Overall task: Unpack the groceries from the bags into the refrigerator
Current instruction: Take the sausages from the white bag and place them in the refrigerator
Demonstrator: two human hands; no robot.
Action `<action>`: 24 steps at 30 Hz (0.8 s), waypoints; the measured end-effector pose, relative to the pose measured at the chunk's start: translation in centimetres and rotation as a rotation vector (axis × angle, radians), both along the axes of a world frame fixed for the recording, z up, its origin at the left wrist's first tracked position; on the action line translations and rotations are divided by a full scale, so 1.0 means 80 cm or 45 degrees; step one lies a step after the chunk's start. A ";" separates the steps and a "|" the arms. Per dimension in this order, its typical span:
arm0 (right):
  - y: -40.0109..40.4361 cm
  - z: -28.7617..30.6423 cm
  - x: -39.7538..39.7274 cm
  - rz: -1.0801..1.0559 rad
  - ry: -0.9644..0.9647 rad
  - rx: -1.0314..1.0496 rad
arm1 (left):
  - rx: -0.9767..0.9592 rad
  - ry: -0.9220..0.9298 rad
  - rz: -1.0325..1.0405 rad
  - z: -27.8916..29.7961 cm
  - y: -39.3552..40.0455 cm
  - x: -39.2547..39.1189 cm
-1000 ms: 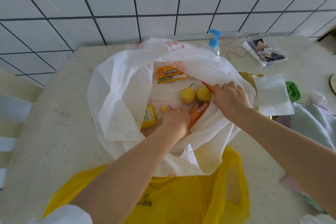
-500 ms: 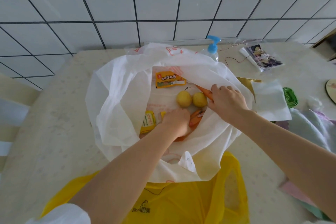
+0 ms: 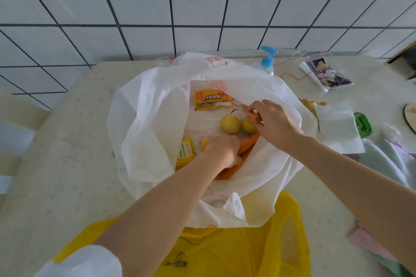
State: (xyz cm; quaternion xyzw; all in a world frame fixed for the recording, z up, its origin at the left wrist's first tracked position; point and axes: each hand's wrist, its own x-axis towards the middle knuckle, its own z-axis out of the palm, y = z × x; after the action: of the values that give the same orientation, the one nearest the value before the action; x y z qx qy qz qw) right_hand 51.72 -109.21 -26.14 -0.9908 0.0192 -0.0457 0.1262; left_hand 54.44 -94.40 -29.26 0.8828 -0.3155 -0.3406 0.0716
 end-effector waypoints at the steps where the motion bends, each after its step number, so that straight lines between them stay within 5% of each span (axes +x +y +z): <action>1: 0.000 0.002 0.002 0.015 -0.030 0.029 | -0.024 0.026 0.022 0.002 0.002 0.002; 13: -0.008 0.049 0.023 -0.113 -0.233 0.628 | -0.535 0.153 0.425 0.060 0.069 0.065; 17: 0.000 0.053 0.009 0.157 -0.131 0.332 | -0.457 -0.185 0.605 0.035 0.072 0.094; 24: -0.027 -0.002 0.034 0.338 0.063 -0.198 | -0.164 -0.528 0.183 0.018 0.043 0.115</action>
State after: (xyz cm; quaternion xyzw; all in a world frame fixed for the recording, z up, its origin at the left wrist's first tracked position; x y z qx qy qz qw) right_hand 54.46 -111.41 -26.30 -0.9922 -0.1124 -0.0057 0.0533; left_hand 63.61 -90.95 -27.79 0.9477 -0.2809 -0.1249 0.0856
